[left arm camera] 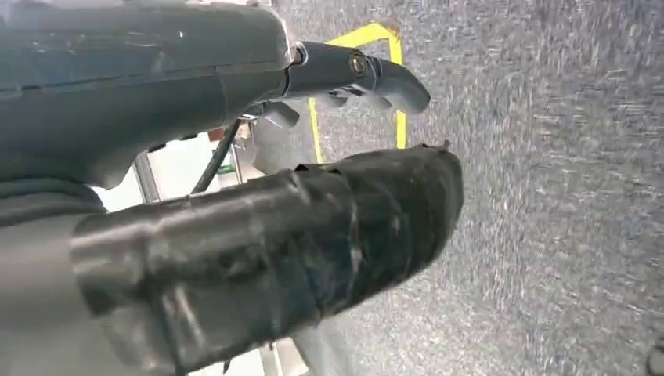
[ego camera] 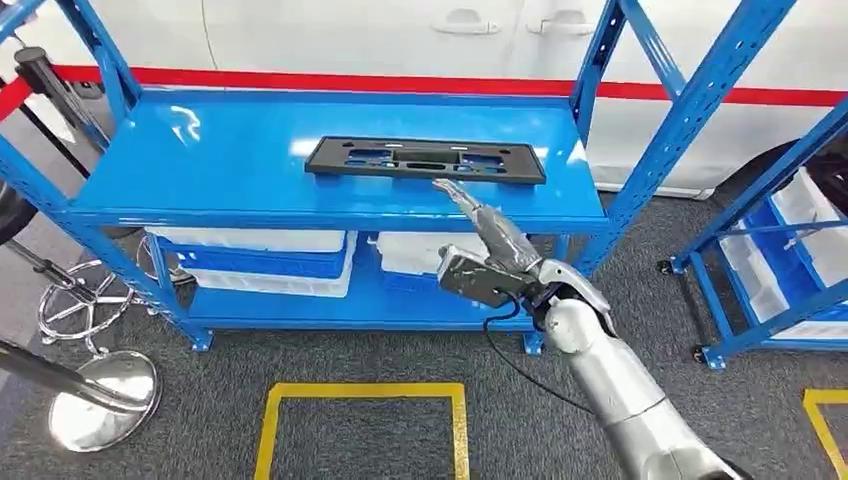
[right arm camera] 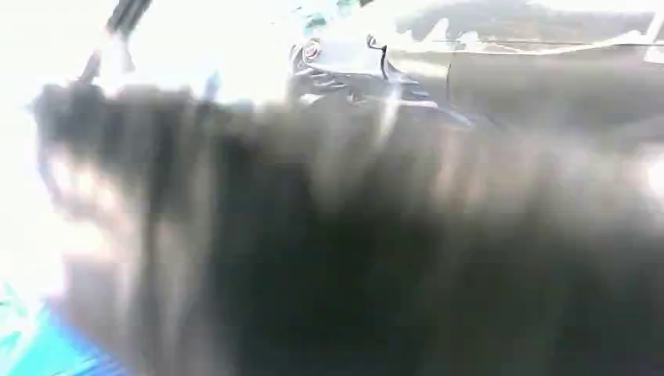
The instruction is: Take the parts from the cabinet and place them on the table.
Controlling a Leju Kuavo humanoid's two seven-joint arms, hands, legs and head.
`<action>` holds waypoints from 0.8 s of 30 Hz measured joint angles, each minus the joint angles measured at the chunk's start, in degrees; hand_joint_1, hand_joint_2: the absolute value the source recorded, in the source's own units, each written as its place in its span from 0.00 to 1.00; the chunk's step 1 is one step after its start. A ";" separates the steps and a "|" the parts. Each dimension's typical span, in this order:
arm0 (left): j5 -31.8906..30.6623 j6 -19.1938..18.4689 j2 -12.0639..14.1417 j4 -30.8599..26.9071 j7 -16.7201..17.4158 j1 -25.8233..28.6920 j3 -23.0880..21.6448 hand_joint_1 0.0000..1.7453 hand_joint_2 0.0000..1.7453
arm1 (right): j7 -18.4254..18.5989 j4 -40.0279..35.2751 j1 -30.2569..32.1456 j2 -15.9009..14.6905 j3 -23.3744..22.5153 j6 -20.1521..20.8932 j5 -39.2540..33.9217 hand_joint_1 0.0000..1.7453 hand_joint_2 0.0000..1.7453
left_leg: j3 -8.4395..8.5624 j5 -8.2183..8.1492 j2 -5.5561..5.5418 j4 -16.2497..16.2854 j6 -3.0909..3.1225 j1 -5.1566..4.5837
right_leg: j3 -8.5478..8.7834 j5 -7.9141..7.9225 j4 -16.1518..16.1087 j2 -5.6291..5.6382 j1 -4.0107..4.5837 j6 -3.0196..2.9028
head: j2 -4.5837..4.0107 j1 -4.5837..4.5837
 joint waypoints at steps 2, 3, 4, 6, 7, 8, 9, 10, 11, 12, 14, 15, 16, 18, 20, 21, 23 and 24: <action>0.02 0.00 0.00 0.07 0.00 -0.04 0.00 0.00 0.00 | 0.26 0.42 0.09 0.04 0.79 -0.37 1.22 0.00 1.00 | 0.23 -0.30 -0.07 0.05 0.30 -0.26 | -3.86 -0.65 5.64 0.00 0.05 -0.09 | 0.00 0.02; 0.04 0.00 0.00 0.11 0.02 -0.02 -0.02 0.00 0.00 | 0.50 0.63 0.10 0.20 1.07 -0.68 1.94 0.00 1.00 | 0.50 -0.48 -0.15 0.05 0.31 -0.38 | -3.81 1.07 4.53 0.00 0.08 -0.31 | 0.00 0.02; 0.07 0.02 0.00 0.17 0.04 -0.02 -0.02 0.00 0.00 | 0.76 0.72 0.09 0.35 1.31 -1.09 2.77 0.00 1.00 | 0.86 -0.71 -0.25 0.06 0.32 -0.51 | -2.67 3.72 1.28 0.00 0.18 -0.68 | 0.00 0.02; 0.13 0.11 -0.04 0.39 0.09 0.01 -0.02 0.00 0.00 | 1.94 0.74 0.05 0.72 2.14 -2.90 5.56 0.00 1.00 | 1.82 -1.31 -0.31 0.05 0.15 -0.67 | 1.63 9.63 -9.04 -0.03 0.84 -1.97 | 0.00 0.02; 0.29 0.11 -0.29 0.68 0.15 0.09 -0.02 0.00 0.00 | 2.78 0.81 -0.01 0.94 2.62 -4.00 7.17 0.00 1.00 | 1.69 -1.48 -0.19 0.01 -0.04 -0.72 | 2.35 8.60 -9.98 -0.21 1.16 -2.62 | 0.00 -0.18; 0.46 0.24 -0.26 0.72 0.26 -0.19 0.00 0.00 0.00 | 4.07 0.81 -0.14 1.36 3.26 -5.34 9.61 0.00 1.00 | 1.47 -1.65 -0.24 0.25 -0.35 -0.89 | 2.80 8.47 -11.73 -0.19 1.38 -2.58 | 0.00 -0.09; 0.63 0.31 -0.26 0.72 0.44 -0.22 -0.02 0.00 0.00 | 5.78 0.79 -0.06 1.84 4.00 -7.09 13.26 0.00 1.00 | 1.36 -1.54 -0.12 0.06 -0.76 -0.60 | 2.70 8.36 -11.49 -0.13 1.57 -2.57 | 0.00 -0.20; 0.83 0.31 -0.39 0.72 0.55 -0.21 -0.02 0.00 0.00 | 7.37 0.76 -0.04 2.12 4.61 -8.95 16.65 0.00 1.00 | 1.50 -1.64 -0.04 -0.09 -1.07 -0.57 | 2.71 8.23 -11.48 0.01 1.61 -2.67 | 0.00 -0.13; 1.09 0.31 -0.50 0.72 0.72 -0.31 -0.02 0.00 0.00 | 8.64 0.63 -0.01 2.43 5.14 -10.61 20.05 0.00 1.00 | 1.86 -1.78 0.05 -0.30 -1.40 -0.81 | 3.02 8.28 -11.99 0.09 1.34 -2.75 | 0.00 -0.18; 1.16 0.33 -0.50 0.72 0.87 -0.40 -0.02 0.00 0.00 | 9.44 0.42 0.16 2.89 5.40 -11.58 22.19 0.00 1.00 | 1.95 -2.31 0.08 0.06 -1.67 -0.67 | 3.82 8.48 -12.79 -0.02 0.64 -2.86 | 0.00 -0.13; 1.33 0.15 -0.70 0.72 1.11 -0.43 -0.02 0.00 0.00 | 10.16 0.35 0.11 3.62 5.81 -13.11 25.83 0.00 1.00 | -0.44 -4.94 0.07 5.36 -2.19 -0.59 | 4.58 8.30 -13.18 -0.02 0.62 -3.41 | 0.00 -0.39; 1.42 0.13 -0.70 0.72 1.14 -0.46 -0.02 0.00 0.00 | 10.32 0.37 0.24 3.98 5.83 -13.18 26.68 0.00 1.00 | -2.83 -6.82 0.07 9.71 -2.42 -0.45 | 4.76 8.10 -13.17 -0.06 0.65 -3.55 | 0.00 -0.39; 1.64 0.09 -0.79 0.74 1.20 -0.46 -0.02 0.00 0.00 | 10.34 0.46 0.55 4.28 5.83 -13.20 27.40 0.00 1.00 | -5.56 -8.40 0.08 14.36 -2.72 -0.34 | 4.95 7.84 -13.15 -0.12 0.67 -3.61 | 0.00 -0.35; 1.84 0.09 -0.87 0.76 1.27 -0.40 -0.02 0.00 0.00 | 10.34 0.87 0.88 4.76 5.77 -13.22 28.21 0.00 1.00 | -7.68 -7.15 0.09 16.60 -3.06 -0.15 | 5.39 7.35 -13.00 -0.06 0.64 -3.57 | 0.00 -0.37; 2.21 0.09 -0.85 0.76 1.29 -0.28 -0.02 0.00 0.00 | 10.34 1.22 0.90 5.20 5.55 -13.22 28.35 0.00 1.00 | -4.70 -1.52 0.12 8.91 -3.12 0.12 | 6.03 6.62 -12.64 0.15 0.54 -3.25 | 0.00 -0.37; 2.25 0.11 -0.85 0.76 1.29 -0.27 -0.02 0.00 0.00 | 10.34 1.33 0.88 5.44 5.31 -13.22 28.30 0.00 1.00 | -2.49 1.24 0.16 3.82 -3.04 0.18 | 6.42 6.17 -12.42 0.18 0.50 -2.99 | 0.00 -0.37; 2.34 0.11 -0.85 0.83 1.31 -0.37 -0.02 0.00 0.00 | 10.36 1.83 0.69 5.75 4.70 -13.20 28.06 0.00 1.00 | -0.99 0.62 0.02 0.21 -2.41 -0.20 | 6.11 5.56 -11.83 0.23 0.92 -2.27 | 0.00 -0.37; 2.38 0.11 -0.85 0.85 1.33 -0.49 -0.02 0.00 0.00 | 10.27 2.01 0.70 5.81 4.54 -13.20 27.91 0.00 1.00 | -1.20 0.57 -0.05 0.72 -1.99 -0.23 | 6.02 5.70 -12.10 0.19 0.87 -2.01 | 0.00 -0.33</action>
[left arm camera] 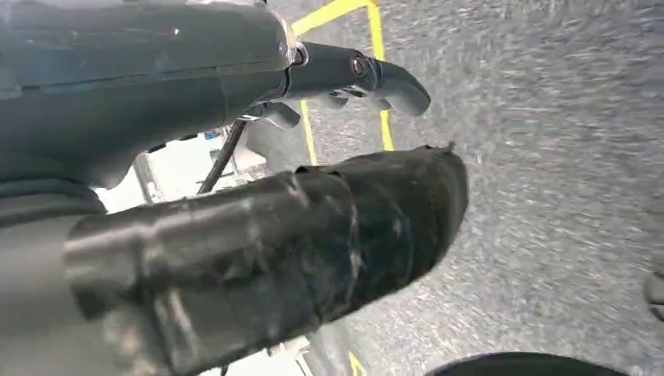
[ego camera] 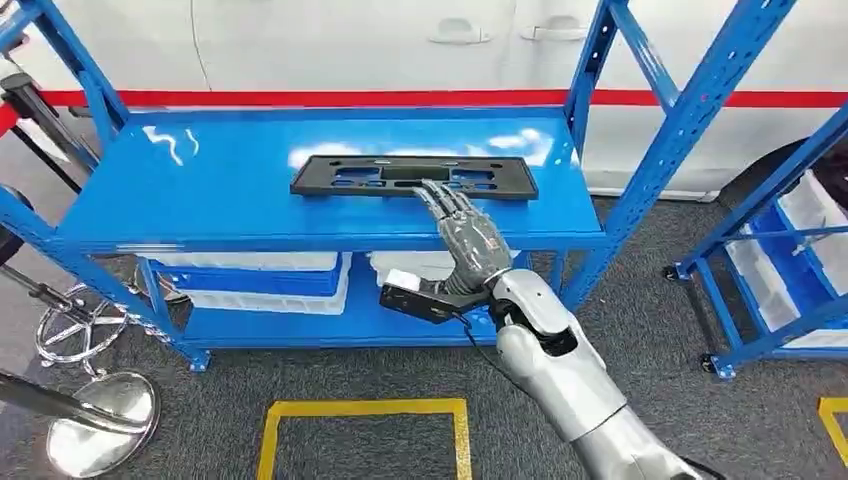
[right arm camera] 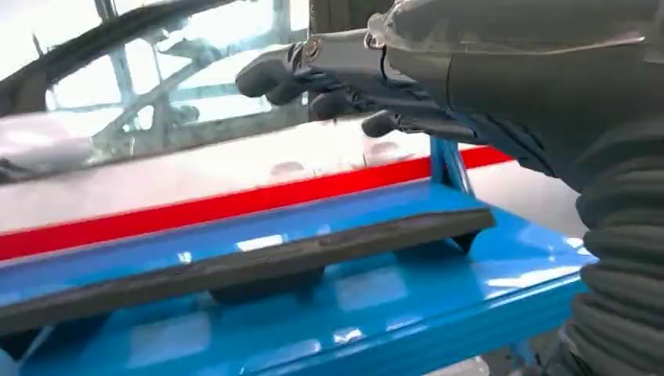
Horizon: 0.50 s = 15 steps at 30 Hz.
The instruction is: Take the parts from the cabinet and place them on the table.
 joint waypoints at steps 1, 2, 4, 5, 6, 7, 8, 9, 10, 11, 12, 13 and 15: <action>0.02 0.02 0.02 0.00 0.02 0.03 0.00 0.00 0.00 | -0.09 0.22 0.05 0.24 -0.22 0.02 -0.11 0.00 1.00 | 0.01 -0.18 -0.02 -0.04 0.28 -0.14 | 0.11 -0.10 -0.14 0.01 0.02 0.21 | 0.00 -0.02; 0.02 0.02 0.02 0.00 0.04 0.07 0.00 0.00 0.00 | -0.11 0.46 0.01 0.44 -0.52 0.02 -0.28 0.00 1.00 | 0.07 -0.25 -0.01 -0.17 0.61 -0.19 | 0.26 -0.16 -0.25 -0.01 0.02 0.47 | 0.00 -0.02; 0.02 0.07 0.00 0.00 0.11 0.06 0.00 0.00 0.00 | -0.15 0.72 -0.12 0.70 -1.07 0.02 -0.46 0.00 1.00 | 1.09 -0.22 0.05 -1.03 1.44 0.26 | -0.14 -1.26 1.42 -0.09 -0.28 1.12 | 0.00 0.02; 0.02 0.07 0.00 0.00 0.11 0.06 0.00 0.00 0.00 | -0.15 0.81 -0.30 0.72 -1.16 0.02 -0.50 0.00 1.00 | 1.31 -0.40 0.10 -1.06 1.88 0.26 | -1.78 -2.87 4.68 -0.12 -0.29 1.28 | 0.00 0.00; 0.02 0.09 0.00 0.00 0.11 0.01 0.00 0.00 0.00 | -0.15 0.96 -0.35 0.72 -1.18 0.04 -0.50 0.00 1.00 | 1.44 -0.55 0.10 -1.05 2.11 0.23 | -4.30 -4.67 9.27 -0.11 -0.31 1.46 | 0.00 0.02; 0.02 0.09 0.00 0.00 0.11 -0.01 0.00 0.00 0.00 | -0.15 1.16 -0.23 0.70 -1.22 0.07 -0.50 0.00 1.00 | 1.54 -0.73 0.10 -1.05 2.31 0.17 | -6.87 -6.01 13.48 -0.12 -0.32 1.60 | 0.00 0.00; 0.02 0.09 0.00 0.02 0.11 -0.04 0.00 0.00 0.00 | -0.15 1.36 -0.10 0.70 -1.25 0.09 -0.50 0.00 1.00 | 1.68 -0.91 0.07 -1.01 2.37 0.14 | -8.98 -6.43 16.48 -0.12 -0.32 1.67 | 0.00 0.02; 0.02 0.09 0.00 0.02 0.11 -0.01 0.00 0.00 0.00 | -0.15 1.59 0.01 0.70 -1.25 0.13 -0.52 0.00 1.00 | 1.92 -1.14 0.01 -0.98 2.36 0.11 | -10.02 -5.46 17.09 -0.12 -0.32 1.67 | 0.00 0.02; 0.02 0.09 0.00 0.04 0.11 0.03 0.00 0.00 0.00 | -0.17 1.77 0.02 0.72 -1.27 0.20 -0.61 0.00 1.00 | 2.27 -1.40 -0.05 -0.95 2.31 0.10 | -9.68 -3.31 15.21 -0.13 -0.31 1.54 | 0.00 0.02; 0.04 0.09 0.00 0.09 0.11 0.04 0.02 0.00 0.00 | -0.18 1.92 -0.01 0.72 -1.33 0.26 -0.65 0.00 1.00 | 2.78 -1.73 -0.09 -0.92 2.23 0.07 | -8.16 -0.19 11.12 -0.13 -0.28 1.27 | 0.00 0.02; 0.07 0.09 -0.02 0.11 0.11 0.04 0.00 0.00 0.00 | -0.20 1.99 -0.04 0.72 -1.46 0.28 -0.68 0.00 1.00 | 3.45 -2.12 -0.12 -0.92 2.11 0.03 | -5.82 3.14 5.50 -0.13 -0.21 0.84 | 0.00 0.02; 0.11 0.11 -0.02 0.13 0.11 0.13 0.00 0.00 0.00 | -0.26 2.03 -0.10 0.72 -1.62 0.28 -0.70 0.00 1.00 | 3.64 -2.45 -0.12 -0.98 1.95 0.03 | -4.49 4.27 1.87 -0.18 -0.04 0.36 | 0.00 0.02; 0.22 0.20 -0.04 0.28 0.13 -0.06 0.00 0.00 0.00 | -0.33 2.25 -0.55 0.76 -1.73 0.33 -0.81 0.00 1.00 | 3.37 -2.66 -0.12 -0.81 1.33 -0.27 | -3.39 2.87 0.32 -0.26 0.43 -0.01 | 0.00 0.09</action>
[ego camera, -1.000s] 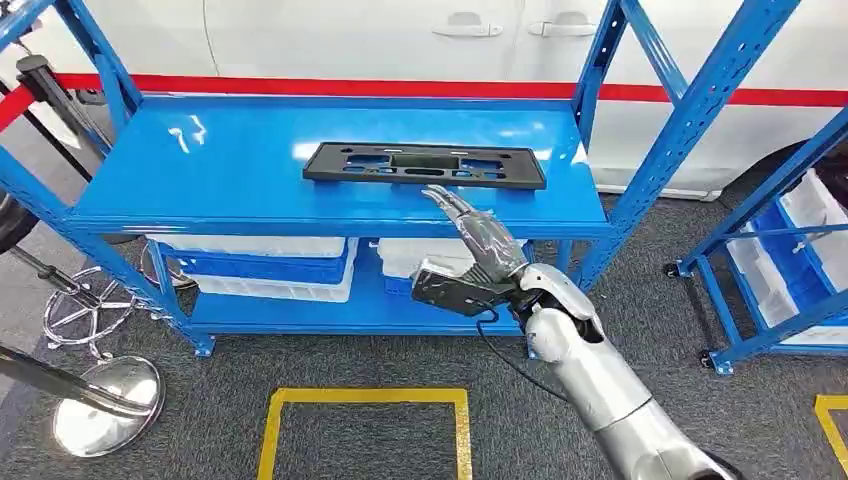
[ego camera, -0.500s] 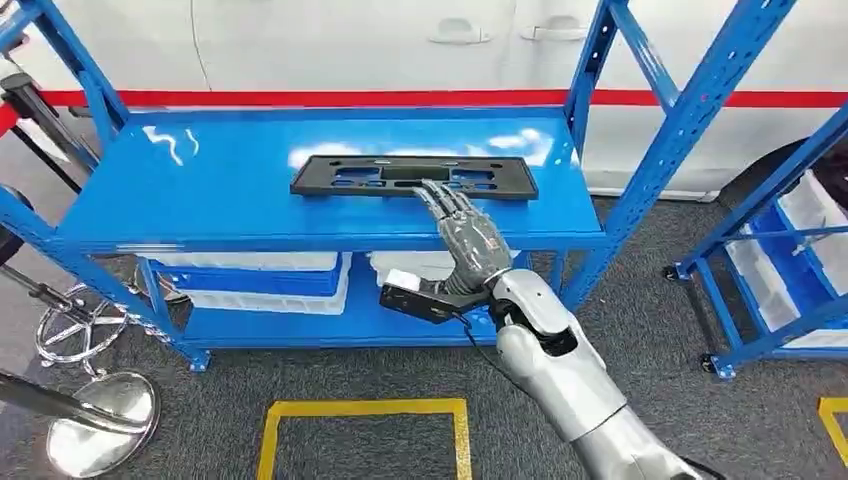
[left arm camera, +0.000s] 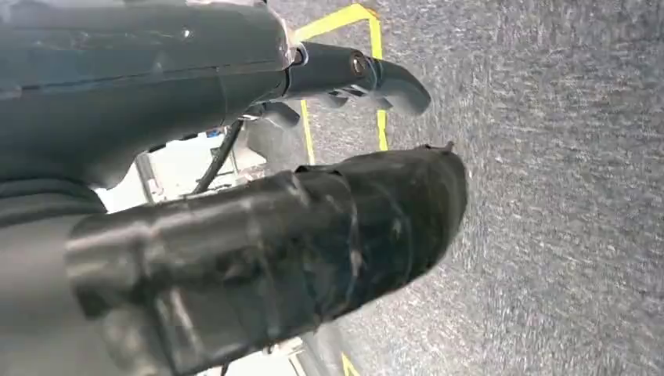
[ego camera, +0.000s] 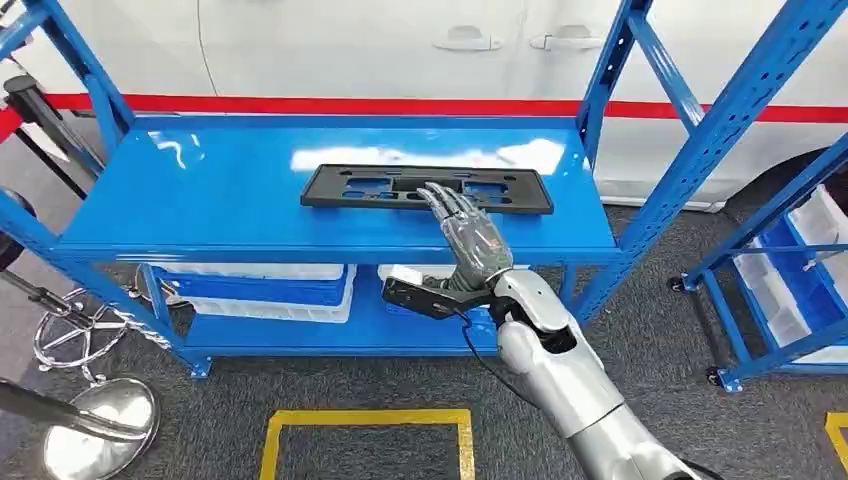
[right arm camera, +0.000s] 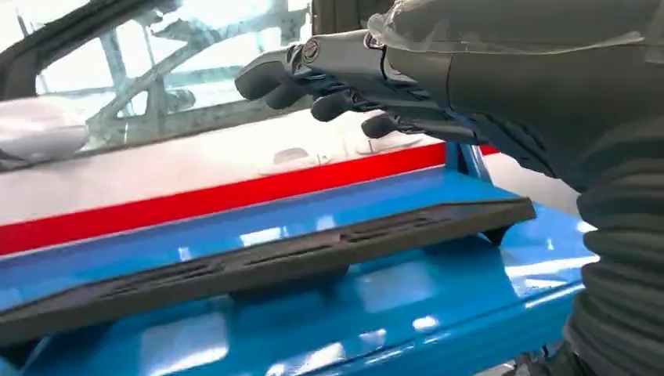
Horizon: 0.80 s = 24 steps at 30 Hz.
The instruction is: Take the parts from the cabinet and place them on the table.
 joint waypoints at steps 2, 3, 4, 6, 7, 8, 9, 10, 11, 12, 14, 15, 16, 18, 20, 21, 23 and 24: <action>0.07 0.02 0.00 0.02 0.00 0.01 0.00 0.00 0.00 | 0.00 0.57 -0.05 0.09 -0.37 -0.02 0.04 0.00 1.00 | 0.24 -0.03 0.17 -0.46 -0.54 0.04 | -0.10 -0.06 0.10 0.21 0.07 -0.18 | 0.00 -0.09; 0.07 0.09 0.02 0.04 0.00 -0.07 0.00 0.00 0.00 | 0.00 1.02 -0.17 0.28 -0.74 -0.06 0.17 0.00 1.00 | 0.56 -0.29 0.24 -0.51 -0.99 -0.26 | 0.34 0.12 -0.61 0.32 -0.54 -0.47 | 0.00 -0.15; 0.07 0.13 0.09 0.04 -0.02 -0.06 0.00 0.00 0.00 | 0.02 1.40 -0.26 0.48 -1.14 -0.09 0.24 0.00 1.00 | 0.28 -0.89 0.21 0.44 -1.17 0.04 | 0.95 0.20 -1.13 0.17 -0.67 -0.64 | 0.00 -0.09; 0.07 0.15 0.11 0.11 -0.20 -0.06 0.00 0.00 0.00 | -0.04 2.57 -1.03 0.72 -1.49 -0.15 0.37 0.00 1.00 | -3.17 -4.08 0.26 7.11 -1.47 0.15 | 1.44 -0.02 -1.32 0.05 -0.73 -1.28 | 0.00 -0.18; 0.09 0.17 0.13 0.17 -0.22 -0.05 0.00 0.00 0.00 | -0.11 3.24 -1.16 0.81 -1.68 -0.20 0.48 0.00 1.00 | -5.90 -5.93 0.25 11.89 -1.65 0.20 | 1.58 -0.27 -1.26 -0.02 -0.69 -1.45 | 0.00 -0.22; 0.09 0.17 0.15 0.24 -0.22 0.01 0.00 0.00 0.00 | -0.33 4.02 -1.08 0.90 -2.10 -0.28 0.79 0.00 1.00 | -8.37 -6.92 0.26 15.83 -1.84 0.22 | 1.71 -0.48 -1.18 -0.08 -0.68 -1.47 | 0.00 -0.18; 0.13 0.17 0.15 0.28 -0.22 0.08 0.00 0.00 0.00 | -0.52 4.78 -1.04 0.92 -2.36 -0.39 1.16 0.00 1.00 | -9.72 -6.36 0.27 17.29 -1.98 0.26 | 1.83 -0.73 -1.05 -0.07 -0.69 -1.45 | 0.00 -0.20; 0.15 0.17 0.15 0.31 -0.22 0.13 -0.02 0.00 0.00 | -0.63 5.31 -1.01 0.92 -2.49 -0.48 1.35 0.00 1.00 | -9.55 -4.51 0.28 15.90 -2.07 0.37 | 2.04 -1.00 -0.92 -0.02 -0.73 -1.38 | 0.00 -0.20; 0.17 0.17 0.17 0.33 -0.22 0.28 -0.02 0.00 0.00 | -0.74 5.68 -1.01 0.94 -2.65 -0.57 1.44 0.00 1.00 | -8.07 -1.61 0.29 12.04 -2.10 0.55 | 2.38 -1.34 -0.74 0.09 -0.78 -1.27 | 0.00 -0.20; 0.20 0.20 0.24 0.33 -0.22 0.35 -0.02 0.00 0.00 | -0.81 5.99 -1.04 1.05 -2.90 -0.68 1.51 0.00 1.00 | -5.92 1.39 0.33 7.08 -2.11 0.70 | 2.76 -1.74 -0.53 0.16 -0.82 -1.07 | 0.00 -0.20; 0.22 0.22 0.28 0.44 -0.22 0.40 -0.02 0.00 0.00 | -0.89 6.56 -1.20 1.18 -3.21 -0.96 1.66 0.00 1.00 | -2.99 2.25 0.26 1.33 -1.97 0.32 | 2.90 -2.52 -0.02 0.25 -0.43 -0.33 | 0.00 -0.20; 0.22 0.24 0.28 0.48 -0.24 0.15 -0.02 0.00 0.00 | -0.90 6.78 -1.19 1.22 -3.34 -0.98 1.75 0.00 1.00 | -3.07 2.29 0.16 1.03 -1.38 0.35 | 2.74 -2.60 0.12 0.29 -0.42 -0.06 | 0.00 -0.11; 0.24 0.26 0.28 0.52 -0.24 0.14 -0.02 0.00 0.00 | -0.98 6.99 -1.17 1.33 -3.45 -0.96 1.92 0.00 1.00 | -3.14 2.24 0.13 0.90 -1.21 0.33 | 2.81 -2.59 0.02 0.26 -0.30 0.14 | 0.00 -0.11; 0.24 0.31 0.33 0.52 -0.24 0.16 -0.02 0.00 0.00 | -1.03 7.32 -1.27 1.53 -3.63 -0.96 2.19 0.00 1.00 | -2.82 2.16 0.11 0.55 -0.39 0.26 | 3.16 -2.78 -0.25 0.26 -0.49 0.71 | 0.00 -0.15; 0.22 0.37 0.35 0.52 -0.26 0.26 -0.04 0.00 0.00 | -1.05 7.56 -1.36 1.57 -3.87 -0.98 2.21 0.00 1.00 | -2.02 2.15 0.24 -0.06 0.40 0.57 | 2.09 -4.56 2.48 0.19 -0.75 1.16 | 0.00 -0.09; 0.22 0.39 0.37 0.52 -0.26 0.25 -0.04 0.00 0.00 | -1.03 7.67 -1.49 1.57 -3.87 -0.98 2.19 0.00 1.00 | -1.96 2.06 0.26 -0.06 0.62 0.56 | 0.08 -6.32 6.32 0.17 -0.77 1.35 | 0.00 -0.09; 0.22 0.39 0.37 0.52 -0.31 0.14 -0.02 0.00 0.00 | -1.03 8.11 -1.22 1.55 -3.91 -0.98 2.21 0.00 1.00 | -1.87 1.76 0.25 -0.05 0.91 0.44 | -5.16 -9.52 15.40 0.18 -0.79 1.59 | 0.00 -0.09; 0.22 0.39 0.37 0.52 -0.29 0.16 -0.02 0.00 0.00 | -1.03 8.37 -1.08 1.57 -3.93 -0.98 2.21 0.00 1.00 | -1.73 1.61 0.20 -0.04 0.94 0.39 | -6.85 -9.43 17.57 0.17 -0.78 1.55 | 0.00 -0.09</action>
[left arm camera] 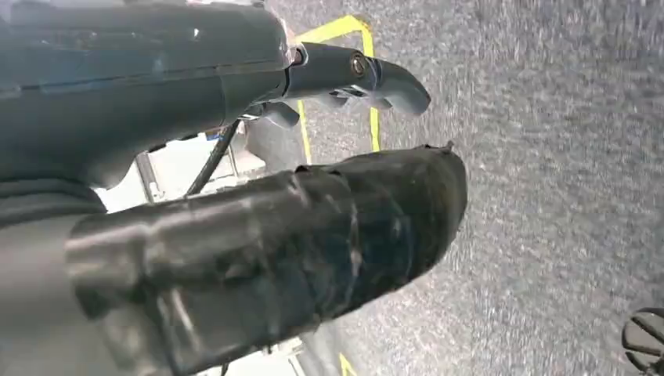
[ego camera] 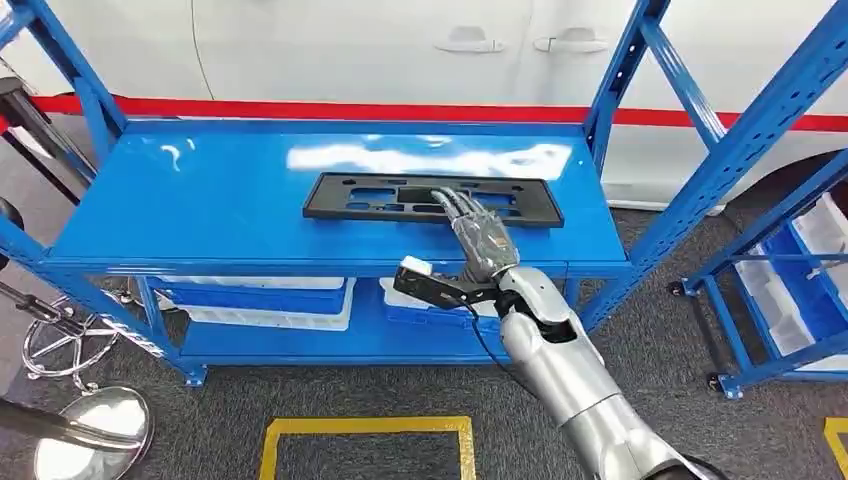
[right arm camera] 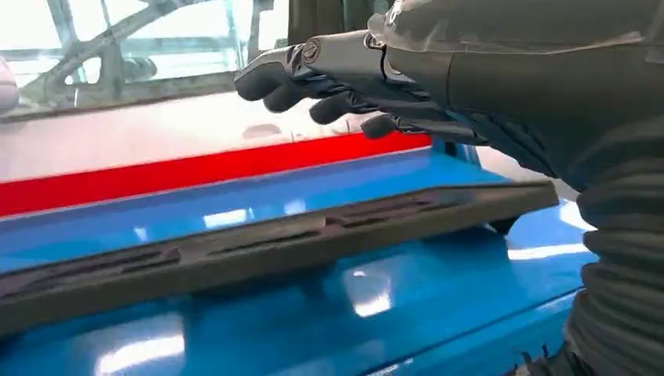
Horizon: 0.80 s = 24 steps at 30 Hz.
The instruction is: Take the parts from the cabinet and place them on the table.
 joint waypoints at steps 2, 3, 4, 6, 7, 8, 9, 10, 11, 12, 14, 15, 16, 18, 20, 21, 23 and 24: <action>0.00 0.00 -0.02 0.04 0.00 0.06 0.00 0.00 0.00 | 0.00 0.35 0.03 0.00 0.00 0.00 0.00 0.00 1.00 | 0.61 -0.42 -0.12 0.01 -0.09 -0.04 | 0.97 4.24 -3.97 0.00 0.06 -0.36 | 0.00 0.00; 0.02 0.00 -0.02 0.09 0.00 0.06 0.00 0.00 0.00 | 0.00 0.44 -0.02 0.00 -0.04 0.00 0.00 0.00 1.00 | 1.10 -0.69 -0.15 0.01 -0.18 -0.08 | 2.98 7.30 -8.73 0.00 0.14 -0.72 | 0.00 0.00; 0.02 0.00 -0.02 0.11 -0.02 0.07 0.00 0.00 0.00 | 0.00 0.46 -0.08 0.00 -0.09 0.00 0.15 0.00 1.00 | 1.56 -1.02 -0.16 0.00 -0.30 -0.09 | 5.33 10.32 -14.10 -0.01 0.29 -1.27 | 0.00 0.00; 0.20 0.00 -0.11 0.26 -0.11 -0.01 0.00 0.00 0.00 | -0.02 0.77 -0.32 0.04 -0.15 0.00 0.68 0.00 1.00 | 1.50 -1.34 -0.25 0.16 -0.87 -0.36 | 6.82 9.62 -17.37 -0.08 0.90 -1.83 | 0.00 0.09; 0.22 0.07 -0.11 0.26 -0.15 -0.04 0.00 0.00 0.00 | -0.02 0.96 -0.36 0.13 -0.15 0.00 1.11 0.00 1.00 | 1.30 -1.26 -0.16 0.12 -1.16 -0.30 | 6.92 9.31 -17.34 -0.12 0.98 -1.83 | 0.00 -0.02; 0.33 0.07 -0.11 0.26 -0.17 -0.02 0.00 0.00 0.00 | -0.02 1.18 -0.34 0.15 -0.17 0.00 1.27 0.00 1.00 | 1.40 -1.28 -0.08 -0.19 -1.42 -0.25 | 6.84 9.22 -17.32 0.00 1.03 -1.96 | 0.00 0.02; 0.39 0.04 -0.11 0.26 -0.17 -0.04 0.00 0.00 0.00 | -0.02 1.42 -0.37 0.15 -0.17 -0.04 1.44 0.00 1.00 | 1.71 -1.32 0.00 -0.42 -1.75 -0.33 | 7.04 9.29 -17.72 0.10 0.95 -2.07 | 0.00 -0.02; 0.59 0.04 -0.09 0.26 -0.17 -0.15 0.00 0.00 0.00 | -0.02 1.62 -0.32 0.42 -0.20 -0.13 1.71 0.00 1.00 | 1.67 -1.86 0.04 -0.23 -2.08 -0.38 | 7.76 9.51 -18.56 0.02 0.05 -2.34 | 0.00 -0.02; 0.68 0.04 -0.09 0.26 -0.17 -0.11 0.00 0.00 0.00 | -0.07 1.99 -0.43 0.52 -0.20 -0.24 1.88 0.00 1.00 | 1.45 -2.59 0.04 1.25 -2.20 -0.36 | 8.25 9.42 -18.90 0.00 0.17 -2.60 | 0.00 -0.02; 0.81 0.00 -0.09 0.28 -0.17 -0.11 0.00 0.00 0.00 | -0.20 2.41 -0.56 0.74 -0.20 -0.44 2.10 0.00 1.00 | -0.64 -4.50 0.03 5.24 -2.33 -0.28 | 8.47 9.29 -18.92 -0.08 0.17 -3.08 | 0.00 -0.11; 1.27 -0.02 -0.09 0.28 -0.17 -0.10 0.00 0.00 0.00 | -0.55 3.28 -0.39 1.09 -0.20 -0.72 2.21 0.00 1.00 | -5.58 -7.66 0.04 13.80 -2.71 -0.21 | 8.65 8.95 -18.84 -0.22 0.30 -3.36 | 0.00 -0.09; 1.42 -0.02 -0.09 0.28 -0.17 -0.06 0.00 0.00 0.00 | -0.70 3.70 -0.26 1.22 -0.20 -0.81 2.23 0.00 1.00 | -7.53 -7.98 0.04 16.62 -2.91 -0.18 | 8.70 8.80 -18.73 -0.22 0.32 -3.35 | 0.00 -0.11; 1.60 -0.02 -0.11 0.28 -0.17 -0.04 0.00 0.00 0.00 | -0.79 4.09 -0.14 1.40 -0.20 -0.85 2.23 0.00 1.00 | -8.23 -6.79 0.05 16.79 -3.01 -0.16 | 8.79 8.57 -18.56 -0.18 0.32 -3.32 | 0.00 -0.09; 1.92 -0.04 -0.11 0.28 -0.17 0.14 0.00 0.00 0.00 | -0.81 4.54 -0.10 1.71 -0.20 -0.85 2.32 0.00 1.00 | -5.52 -1.56 0.08 9.77 -2.95 0.00 | 9.34 7.95 -18.22 -0.01 0.30 -3.14 | -0.02 -0.11; 1.99 -0.04 -0.09 0.28 -0.17 0.22 0.00 0.00 0.00 | -0.79 4.79 -0.17 1.95 -0.20 -1.09 2.60 0.00 1.00 | -1.64 1.41 0.06 1.20 -2.48 -0.01 | 9.82 7.22 -17.88 0.01 0.30 -2.66 | 0.00 -0.09; 2.03 -0.07 -0.11 0.28 -0.17 0.08 0.00 0.00 0.00 | -0.72 4.90 -0.33 1.95 -0.20 -1.36 2.84 0.00 1.00 | -1.02 0.98 0.08 0.17 -2.35 -0.39 | 9.55 6.96 -17.41 0.07 0.78 -2.26 | 0.00 -0.13; 2.19 -0.09 -0.11 0.31 -0.17 -0.06 0.00 0.00 0.00 | -0.27 5.27 -0.29 2.16 -0.17 -2.07 3.78 0.00 1.00 | -1.24 0.90 -0.08 0.50 -1.95 -0.49 | 9.63 7.00 -17.80 0.00 0.61 -1.89 | 0.00 -0.04; 2.30 -0.11 -0.11 0.31 -0.17 -0.03 0.00 0.00 0.00 | 0.28 5.44 -0.33 2.21 -0.17 -2.70 4.63 0.00 1.00 | -1.24 0.83 -0.10 0.46 -1.69 -0.56 | 9.78 7.02 -18.02 -0.02 0.56 -1.73 | 0.00 -0.04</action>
